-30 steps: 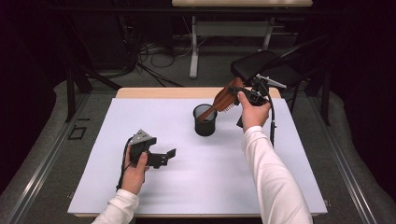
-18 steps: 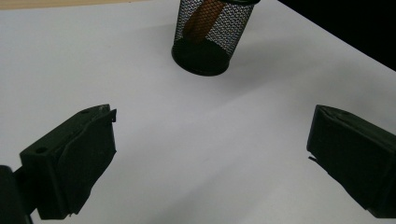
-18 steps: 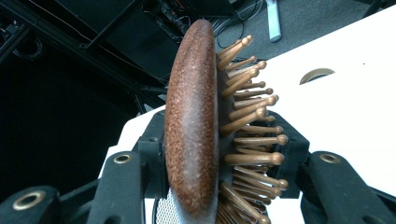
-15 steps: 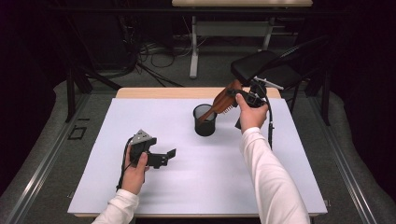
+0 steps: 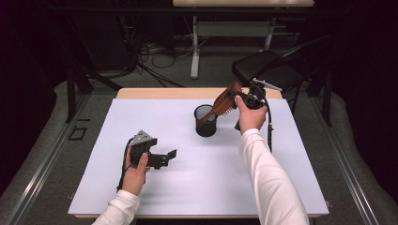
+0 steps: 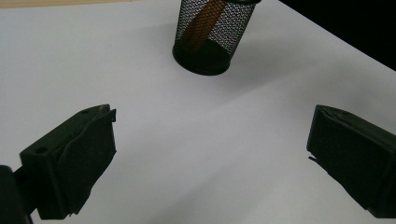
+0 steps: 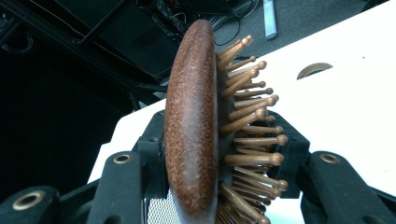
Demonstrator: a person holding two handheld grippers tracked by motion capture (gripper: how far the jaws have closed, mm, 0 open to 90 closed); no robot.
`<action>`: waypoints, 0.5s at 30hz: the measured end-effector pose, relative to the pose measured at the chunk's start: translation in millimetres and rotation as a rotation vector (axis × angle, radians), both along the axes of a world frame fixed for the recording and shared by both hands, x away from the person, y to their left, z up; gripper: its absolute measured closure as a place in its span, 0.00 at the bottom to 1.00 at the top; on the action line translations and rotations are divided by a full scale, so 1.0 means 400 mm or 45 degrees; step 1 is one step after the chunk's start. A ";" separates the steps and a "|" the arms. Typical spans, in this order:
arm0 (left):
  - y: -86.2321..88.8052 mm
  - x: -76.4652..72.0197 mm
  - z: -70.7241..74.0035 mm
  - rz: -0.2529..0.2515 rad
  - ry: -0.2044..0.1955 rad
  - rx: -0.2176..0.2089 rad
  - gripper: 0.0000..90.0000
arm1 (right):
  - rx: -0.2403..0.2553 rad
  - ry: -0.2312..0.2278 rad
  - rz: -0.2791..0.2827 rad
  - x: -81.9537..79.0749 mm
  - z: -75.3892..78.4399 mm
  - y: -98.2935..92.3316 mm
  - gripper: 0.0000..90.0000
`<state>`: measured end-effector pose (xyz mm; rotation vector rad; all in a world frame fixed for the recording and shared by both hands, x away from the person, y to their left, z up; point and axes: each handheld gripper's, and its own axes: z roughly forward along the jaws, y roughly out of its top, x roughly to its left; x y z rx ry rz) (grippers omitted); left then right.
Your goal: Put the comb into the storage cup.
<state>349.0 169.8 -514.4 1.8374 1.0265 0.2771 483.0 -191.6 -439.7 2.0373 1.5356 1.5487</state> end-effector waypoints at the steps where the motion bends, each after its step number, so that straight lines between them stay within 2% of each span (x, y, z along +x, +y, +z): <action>1: 0.000 0.000 0.000 0.001 0.000 0.000 0.01 | -0.001 0.002 -0.001 0.000 0.000 0.000 0.55; 15: 0.000 0.001 -0.001 0.003 0.001 -0.001 0.01 | -0.021 -0.011 0.010 -0.002 -0.010 0.005 0.55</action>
